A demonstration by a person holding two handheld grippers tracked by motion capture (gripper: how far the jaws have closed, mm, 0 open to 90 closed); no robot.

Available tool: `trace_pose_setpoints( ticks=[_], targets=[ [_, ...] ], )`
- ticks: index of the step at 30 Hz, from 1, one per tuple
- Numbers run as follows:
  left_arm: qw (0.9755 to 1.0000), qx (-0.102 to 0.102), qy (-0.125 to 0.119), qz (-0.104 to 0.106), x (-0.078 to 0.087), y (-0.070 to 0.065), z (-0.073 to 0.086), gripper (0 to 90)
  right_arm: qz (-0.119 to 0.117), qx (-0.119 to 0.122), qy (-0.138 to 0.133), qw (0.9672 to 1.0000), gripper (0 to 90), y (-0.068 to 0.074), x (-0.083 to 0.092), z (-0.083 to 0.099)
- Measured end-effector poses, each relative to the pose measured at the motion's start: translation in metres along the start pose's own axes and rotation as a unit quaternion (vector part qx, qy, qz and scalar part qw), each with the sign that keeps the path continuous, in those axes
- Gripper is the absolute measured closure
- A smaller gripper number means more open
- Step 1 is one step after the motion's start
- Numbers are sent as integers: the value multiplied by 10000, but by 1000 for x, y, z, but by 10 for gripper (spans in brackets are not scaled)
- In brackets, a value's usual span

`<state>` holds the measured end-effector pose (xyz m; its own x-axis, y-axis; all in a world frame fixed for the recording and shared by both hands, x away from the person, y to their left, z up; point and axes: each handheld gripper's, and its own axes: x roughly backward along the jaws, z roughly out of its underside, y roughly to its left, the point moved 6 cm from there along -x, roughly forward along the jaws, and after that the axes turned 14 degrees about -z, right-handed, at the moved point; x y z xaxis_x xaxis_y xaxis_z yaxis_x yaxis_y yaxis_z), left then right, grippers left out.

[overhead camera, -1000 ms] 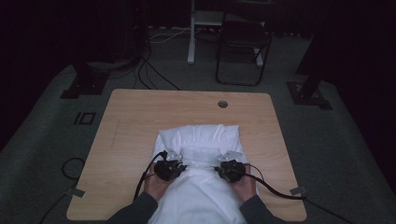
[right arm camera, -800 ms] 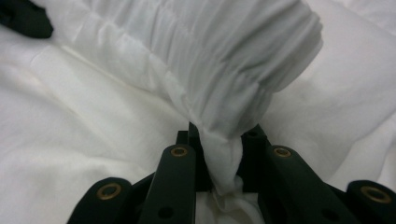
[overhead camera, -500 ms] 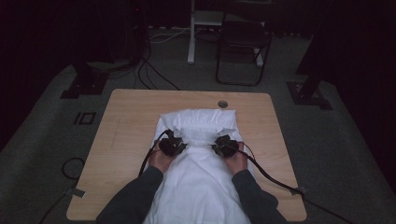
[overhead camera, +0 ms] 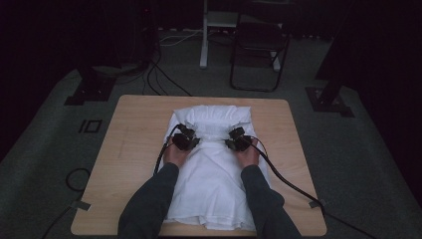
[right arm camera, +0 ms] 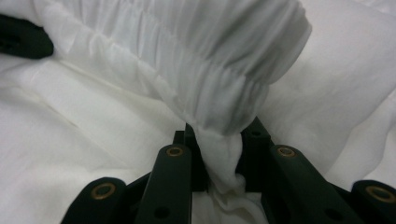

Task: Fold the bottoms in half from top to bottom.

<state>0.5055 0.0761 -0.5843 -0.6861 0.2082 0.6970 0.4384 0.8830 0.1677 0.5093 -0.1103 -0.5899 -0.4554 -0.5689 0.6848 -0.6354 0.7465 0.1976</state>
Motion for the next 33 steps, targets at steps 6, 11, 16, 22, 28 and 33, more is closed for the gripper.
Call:
trace_pose_setpoints(
  ticks=[6, 11, 16, 22, 28, 33],
  targets=[
    [9993, 287, -108, 216, 11, 2, -2, 835, -55, 129, -95, 9999, 765, 1, 6, 1],
    [9935, 661, -668, 640, 45, 4, -8, 839, -36, 447, -511, 9977, 773, 10, 35, -3],
    [9875, 706, -1134, 837, 90, 1, -10, 840, 152, 1083, -749, 9912, 821, 34, 77, -7],
    [9827, 520, -1427, 1061, 139, -14, 7, 840, -126, 1405, -1086, 9840, 860, 65, 120, 1],
    [9874, 365, -918, 1236, 133, -33, 59, 833, -644, 1295, -814, 9861, 864, 86, 118, 51],
    [9929, 295, -326, 1110, 99, -45, 93, 814, -844, 991, -306, 9910, 862, 82, 87, 91]
  ],
)
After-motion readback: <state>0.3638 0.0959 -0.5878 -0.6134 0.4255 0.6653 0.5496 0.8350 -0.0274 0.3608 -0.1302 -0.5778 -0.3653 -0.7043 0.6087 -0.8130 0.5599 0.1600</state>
